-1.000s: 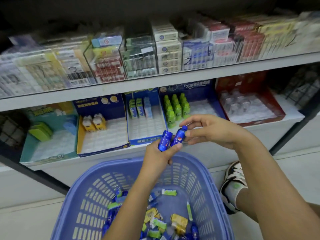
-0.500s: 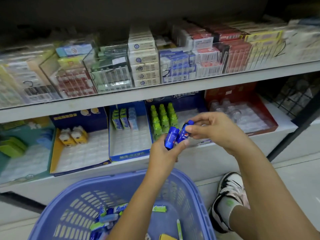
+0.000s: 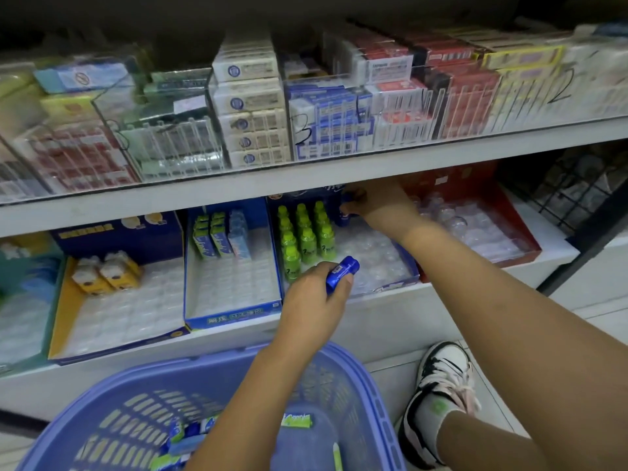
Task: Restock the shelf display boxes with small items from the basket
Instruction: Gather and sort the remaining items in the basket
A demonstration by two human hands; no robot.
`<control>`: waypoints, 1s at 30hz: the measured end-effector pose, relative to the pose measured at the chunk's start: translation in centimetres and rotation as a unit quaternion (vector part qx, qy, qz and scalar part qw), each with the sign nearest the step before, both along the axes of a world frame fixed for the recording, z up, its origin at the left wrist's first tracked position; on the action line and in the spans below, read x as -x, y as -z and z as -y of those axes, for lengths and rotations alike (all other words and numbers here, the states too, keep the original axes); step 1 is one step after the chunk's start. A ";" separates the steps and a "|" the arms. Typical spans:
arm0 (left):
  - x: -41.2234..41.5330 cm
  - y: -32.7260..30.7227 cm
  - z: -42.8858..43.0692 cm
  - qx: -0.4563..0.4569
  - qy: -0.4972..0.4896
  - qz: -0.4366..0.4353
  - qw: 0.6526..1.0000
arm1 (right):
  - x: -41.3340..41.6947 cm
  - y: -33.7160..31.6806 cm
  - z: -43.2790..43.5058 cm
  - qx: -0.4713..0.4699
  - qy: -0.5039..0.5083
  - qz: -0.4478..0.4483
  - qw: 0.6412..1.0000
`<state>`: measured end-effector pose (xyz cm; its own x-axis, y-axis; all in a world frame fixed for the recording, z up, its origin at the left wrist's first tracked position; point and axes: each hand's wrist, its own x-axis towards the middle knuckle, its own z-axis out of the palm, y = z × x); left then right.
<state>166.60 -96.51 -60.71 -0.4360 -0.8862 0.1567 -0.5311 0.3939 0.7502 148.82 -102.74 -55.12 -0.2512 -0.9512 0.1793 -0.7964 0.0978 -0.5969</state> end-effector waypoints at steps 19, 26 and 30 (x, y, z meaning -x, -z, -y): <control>-0.7 -1.2 0.0 -0.134 -0.034 -0.181 0.974 | -1.3 -1.2 -0.9 -0.011 0.008 -0.069 0.998; -1.1 -3.6 0.1 -0.174 -0.068 -0.312 0.931 | -1.6 -4.6 -6.3 -0.237 -0.255 0.207 0.914; -1.7 -3.9 -0.2 -0.219 -0.053 -0.361 0.905 | -2.4 -3.9 -6.5 -0.194 -0.236 0.323 0.896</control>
<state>168.26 -96.28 -56.84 -0.2684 -0.9633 -0.0092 0.1415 -0.0488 0.9887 151.25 -96.22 -51.26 0.2631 -0.9380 -0.2258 -0.3036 0.1417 -0.9422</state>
